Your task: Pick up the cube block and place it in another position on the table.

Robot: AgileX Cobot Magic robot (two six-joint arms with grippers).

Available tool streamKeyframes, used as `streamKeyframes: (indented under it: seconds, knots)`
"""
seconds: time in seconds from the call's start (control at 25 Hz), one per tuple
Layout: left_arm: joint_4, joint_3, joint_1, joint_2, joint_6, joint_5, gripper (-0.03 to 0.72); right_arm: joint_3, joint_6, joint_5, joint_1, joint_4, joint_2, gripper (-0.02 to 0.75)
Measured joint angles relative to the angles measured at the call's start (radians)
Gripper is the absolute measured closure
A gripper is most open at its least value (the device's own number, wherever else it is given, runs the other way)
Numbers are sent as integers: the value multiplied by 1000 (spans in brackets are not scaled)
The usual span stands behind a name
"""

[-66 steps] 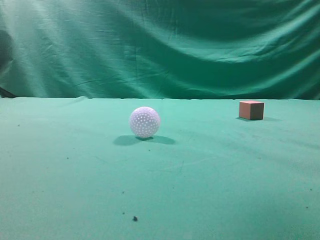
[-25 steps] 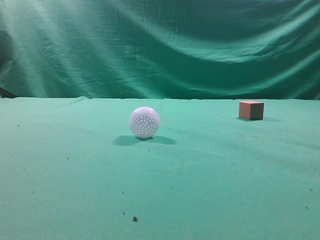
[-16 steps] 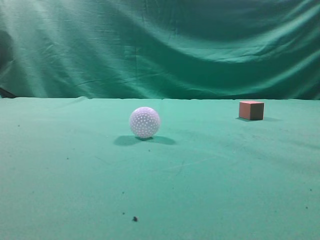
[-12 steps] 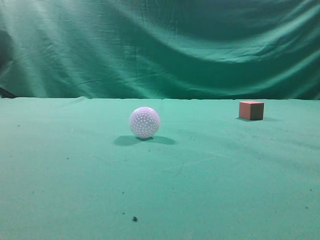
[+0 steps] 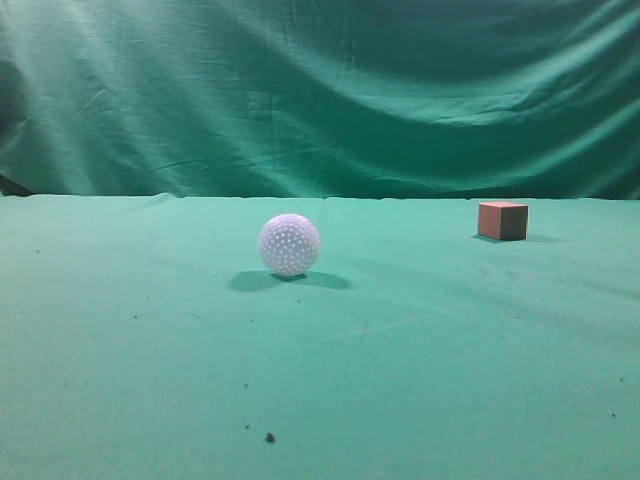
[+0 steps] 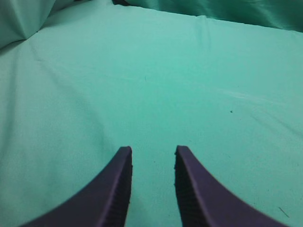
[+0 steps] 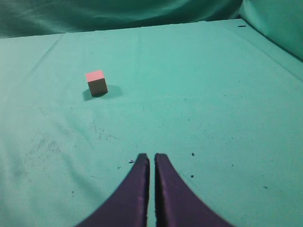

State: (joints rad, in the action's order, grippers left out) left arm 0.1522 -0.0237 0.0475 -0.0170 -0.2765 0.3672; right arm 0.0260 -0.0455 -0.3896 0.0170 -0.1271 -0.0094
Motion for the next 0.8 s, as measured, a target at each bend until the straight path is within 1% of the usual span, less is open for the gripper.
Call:
streamKeyframes:
  seconds: [0.8]
  knots:
    - [0,0,0,0,0,0,426,0,0,0,0,0,0,738]
